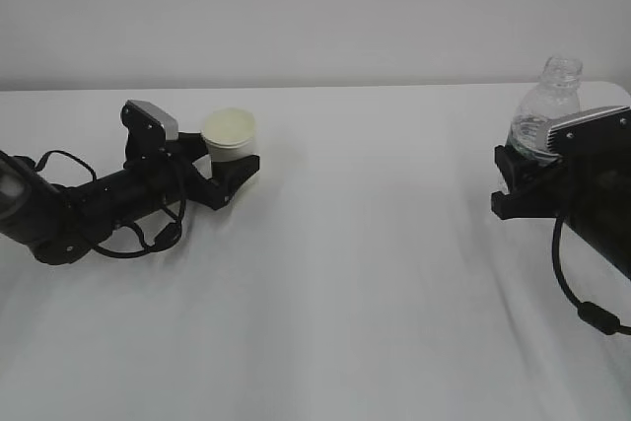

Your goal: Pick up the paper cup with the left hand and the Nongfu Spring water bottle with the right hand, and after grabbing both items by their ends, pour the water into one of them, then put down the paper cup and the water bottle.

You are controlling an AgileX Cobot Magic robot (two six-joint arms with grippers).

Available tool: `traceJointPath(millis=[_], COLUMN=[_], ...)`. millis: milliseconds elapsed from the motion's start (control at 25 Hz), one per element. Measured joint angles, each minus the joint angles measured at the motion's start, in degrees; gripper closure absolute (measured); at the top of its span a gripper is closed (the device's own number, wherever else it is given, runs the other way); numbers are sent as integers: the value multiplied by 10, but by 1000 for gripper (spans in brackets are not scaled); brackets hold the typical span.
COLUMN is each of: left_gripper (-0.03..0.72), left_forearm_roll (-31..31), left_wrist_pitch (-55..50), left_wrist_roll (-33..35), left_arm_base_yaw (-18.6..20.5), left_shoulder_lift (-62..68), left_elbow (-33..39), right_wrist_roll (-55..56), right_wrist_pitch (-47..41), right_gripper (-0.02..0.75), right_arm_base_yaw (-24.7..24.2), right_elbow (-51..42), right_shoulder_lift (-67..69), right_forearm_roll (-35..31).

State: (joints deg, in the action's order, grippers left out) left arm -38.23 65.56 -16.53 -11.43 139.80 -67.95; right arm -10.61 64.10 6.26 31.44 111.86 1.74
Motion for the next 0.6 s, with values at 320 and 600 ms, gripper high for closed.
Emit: traceJointPath(millis=[320,600], left_gripper=[156,158], left_forearm_roll=[2,2], left_wrist_pitch=[0,1], left_wrist_roll=[0,0], left_arm_base_yaw=[0,0], left_shoulder_lift=[0,0], left_elbow=[0,0], right_wrist_roll=[0,0], right_wrist_pitch=[0,0], right_gripper=[310,310], right_arm_base_yaw=[0,0], right_elbow=[0,0], right_shoulder_lift=[0,0], right_forearm_roll=[0,0])
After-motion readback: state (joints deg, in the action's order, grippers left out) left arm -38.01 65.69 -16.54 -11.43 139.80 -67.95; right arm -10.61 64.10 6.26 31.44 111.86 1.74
